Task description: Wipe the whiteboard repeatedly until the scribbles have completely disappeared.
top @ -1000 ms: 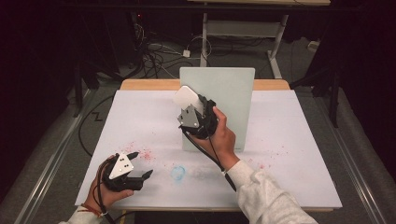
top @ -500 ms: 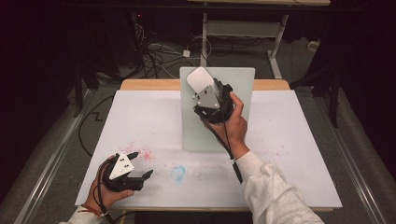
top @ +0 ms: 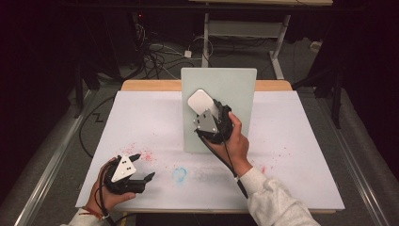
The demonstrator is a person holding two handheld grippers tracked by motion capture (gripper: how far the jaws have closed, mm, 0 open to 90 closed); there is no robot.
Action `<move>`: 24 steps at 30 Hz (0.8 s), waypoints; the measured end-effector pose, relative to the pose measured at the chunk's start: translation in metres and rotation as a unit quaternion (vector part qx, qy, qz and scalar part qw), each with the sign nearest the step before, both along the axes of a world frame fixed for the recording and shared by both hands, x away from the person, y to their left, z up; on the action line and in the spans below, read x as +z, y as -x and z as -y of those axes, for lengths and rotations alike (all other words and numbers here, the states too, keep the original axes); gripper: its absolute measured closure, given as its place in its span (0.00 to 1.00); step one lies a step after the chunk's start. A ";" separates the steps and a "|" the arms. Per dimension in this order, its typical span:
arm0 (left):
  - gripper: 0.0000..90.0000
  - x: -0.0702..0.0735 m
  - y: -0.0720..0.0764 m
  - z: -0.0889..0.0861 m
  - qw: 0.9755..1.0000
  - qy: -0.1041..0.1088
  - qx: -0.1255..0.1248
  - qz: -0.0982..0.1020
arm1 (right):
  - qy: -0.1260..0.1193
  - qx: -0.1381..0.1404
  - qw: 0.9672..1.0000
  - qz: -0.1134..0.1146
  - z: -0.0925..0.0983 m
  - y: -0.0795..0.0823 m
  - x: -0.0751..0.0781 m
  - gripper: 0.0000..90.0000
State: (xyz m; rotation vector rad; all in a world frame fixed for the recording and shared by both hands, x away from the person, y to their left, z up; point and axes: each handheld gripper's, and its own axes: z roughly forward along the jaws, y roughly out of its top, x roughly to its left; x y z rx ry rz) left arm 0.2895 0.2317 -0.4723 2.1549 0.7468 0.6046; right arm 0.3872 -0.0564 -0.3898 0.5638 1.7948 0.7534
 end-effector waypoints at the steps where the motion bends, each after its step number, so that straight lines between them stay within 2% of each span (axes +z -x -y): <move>1: 0.22 0.000 -0.001 0.000 1.000 -0.002 -0.002 0.006 | 0.005 0.002 1.000 -0.002 0.000 0.002 -0.004 0.34; 2: 0.22 0.000 0.000 0.000 1.000 0.000 0.000 0.000 | 0.008 0.004 1.000 -0.005 0.000 0.004 -0.008 0.34; 3: 0.22 0.000 -0.001 0.000 1.000 -0.002 -0.002 0.006 | 0.009 0.004 1.000 -0.006 0.000 0.005 -0.013 0.34; 5: 0.22 -0.001 -0.001 0.000 1.000 -0.001 0.000 -0.002 | 0.021 0.007 1.000 -0.009 -0.001 0.009 -0.021 0.34; 12: 0.22 -0.001 0.000 0.001 1.000 -0.003 0.000 -0.001 | 0.053 0.015 0.998 -0.017 -0.006 0.018 -0.042 0.34; 16: 0.22 -0.001 0.000 0.001 1.000 -0.004 0.001 -0.001 | 0.055 0.027 0.998 -0.028 -0.004 0.020 -0.046 0.34; 21: 0.22 -0.001 -0.001 0.001 1.000 -0.008 0.002 0.001 | 0.044 0.055 0.996 -0.058 0.001 0.022 -0.050 0.34; 24: 0.22 -0.001 -0.001 0.001 1.000 -0.010 0.002 0.002 | 0.038 0.063 0.995 -0.061 0.003 0.024 -0.049 0.34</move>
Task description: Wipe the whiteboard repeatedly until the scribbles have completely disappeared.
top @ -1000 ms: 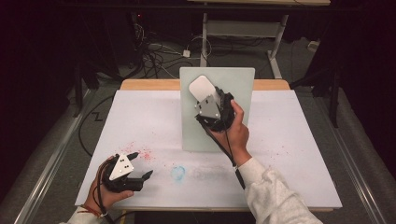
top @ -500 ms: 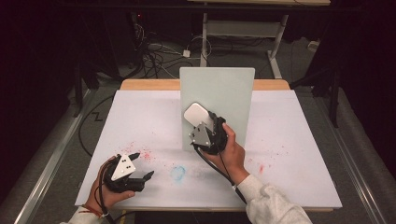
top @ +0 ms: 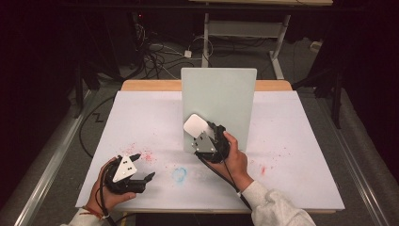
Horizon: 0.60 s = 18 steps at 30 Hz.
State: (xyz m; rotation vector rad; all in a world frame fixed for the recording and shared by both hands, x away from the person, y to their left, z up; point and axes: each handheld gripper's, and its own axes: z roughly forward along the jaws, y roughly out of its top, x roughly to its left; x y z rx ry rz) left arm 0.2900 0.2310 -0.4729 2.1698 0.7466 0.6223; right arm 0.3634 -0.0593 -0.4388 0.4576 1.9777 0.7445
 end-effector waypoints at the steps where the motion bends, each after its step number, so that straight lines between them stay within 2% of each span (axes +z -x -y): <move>1: 0.22 0.000 0.000 0.000 1.000 -0.001 0.000 0.000 | -0.003 0.001 1.000 0.002 0.001 0.001 0.001 0.34; 18: 0.22 0.001 0.001 -0.001 1.000 -0.006 0.003 0.003 | -0.021 0.023 0.999 0.012 0.022 0.010 0.019 0.34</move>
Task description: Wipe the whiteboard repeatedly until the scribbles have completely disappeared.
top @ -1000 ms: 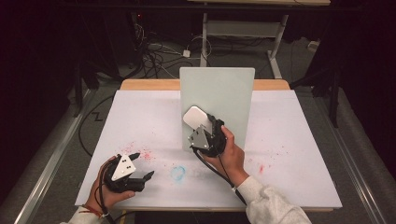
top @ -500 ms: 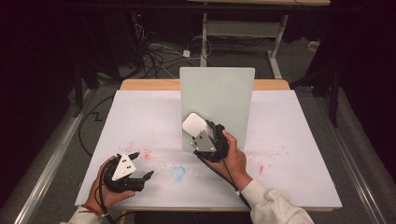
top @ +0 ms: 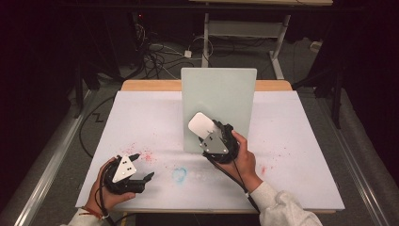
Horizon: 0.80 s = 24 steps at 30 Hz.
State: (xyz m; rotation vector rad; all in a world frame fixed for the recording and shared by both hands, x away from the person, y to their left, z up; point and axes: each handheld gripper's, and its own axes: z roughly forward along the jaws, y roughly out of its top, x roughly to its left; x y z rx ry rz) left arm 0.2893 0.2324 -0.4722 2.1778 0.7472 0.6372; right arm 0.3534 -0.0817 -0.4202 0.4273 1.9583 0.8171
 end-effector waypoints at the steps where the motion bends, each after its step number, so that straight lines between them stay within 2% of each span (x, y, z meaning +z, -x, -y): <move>1: 0.22 0.000 0.000 0.000 1.000 0.001 0.001 0.000 | -0.001 0.003 1.000 -0.001 0.002 0.000 0.001 0.34; 5: 0.22 -0.001 -0.002 0.000 1.000 0.003 0.002 -0.002 | -0.020 0.005 1.000 -0.013 0.012 0.000 0.006 0.34; 7: 0.22 -0.002 -0.003 0.000 1.000 0.001 0.001 -0.003 | -0.021 0.007 1.000 -0.014 0.016 -0.001 0.009 0.34; 8: 0.22 -0.002 -0.003 0.000 1.000 0.000 0.001 -0.003 | -0.031 0.004 0.999 -0.015 0.018 -0.001 0.009 0.34; 13: 0.22 -0.002 -0.004 0.000 1.000 0.000 0.000 -0.003 | -0.043 0.004 0.999 -0.012 0.029 -0.001 0.014 0.34; 24: 0.22 -0.002 -0.003 0.002 1.000 -0.006 -0.005 -0.005 | -0.066 0.017 0.997 -0.024 0.050 0.004 0.022 0.34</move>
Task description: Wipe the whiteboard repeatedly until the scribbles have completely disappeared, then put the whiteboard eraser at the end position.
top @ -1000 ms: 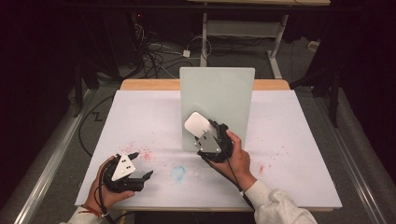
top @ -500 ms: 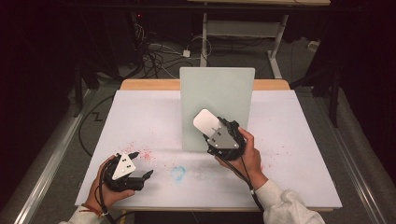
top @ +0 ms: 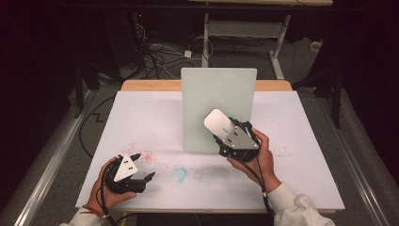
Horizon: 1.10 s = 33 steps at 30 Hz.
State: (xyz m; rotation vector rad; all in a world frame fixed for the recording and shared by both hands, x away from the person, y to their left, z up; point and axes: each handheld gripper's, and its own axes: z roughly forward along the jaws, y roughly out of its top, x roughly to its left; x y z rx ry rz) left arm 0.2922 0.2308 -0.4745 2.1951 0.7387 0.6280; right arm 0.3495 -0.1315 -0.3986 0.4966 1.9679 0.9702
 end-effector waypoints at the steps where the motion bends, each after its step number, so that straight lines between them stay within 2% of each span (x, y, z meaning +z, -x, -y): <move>1: 0.22 0.000 0.000 0.000 1.000 0.001 0.000 0.000 | -0.001 0.003 1.000 -0.001 0.002 0.000 0.000 0.34; 6: 0.22 -0.001 0.000 0.000 1.000 -0.003 -0.001 -0.002 | -0.001 0.015 1.000 -0.011 0.009 0.002 0.001 0.34; 11: 0.22 -0.001 0.000 -0.001 1.000 0.001 0.005 -0.002 | 0.000 0.039 0.999 -0.030 0.016 0.002 -0.002 0.34; 18: 0.22 -0.001 0.000 0.003 1.000 -0.007 -0.004 -0.002 | 0.017 0.063 0.996 -0.056 0.024 0.007 -0.008 0.34; 27: 0.22 0.000 0.001 0.004 1.000 -0.004 -0.002 0.001 | 0.039 0.097 0.990 -0.093 0.028 0.012 -0.016 0.34; 33: 0.22 0.000 0.002 0.004 1.000 -0.004 -0.002 0.001 | 0.064 0.127 0.982 -0.122 0.029 0.013 -0.023 0.34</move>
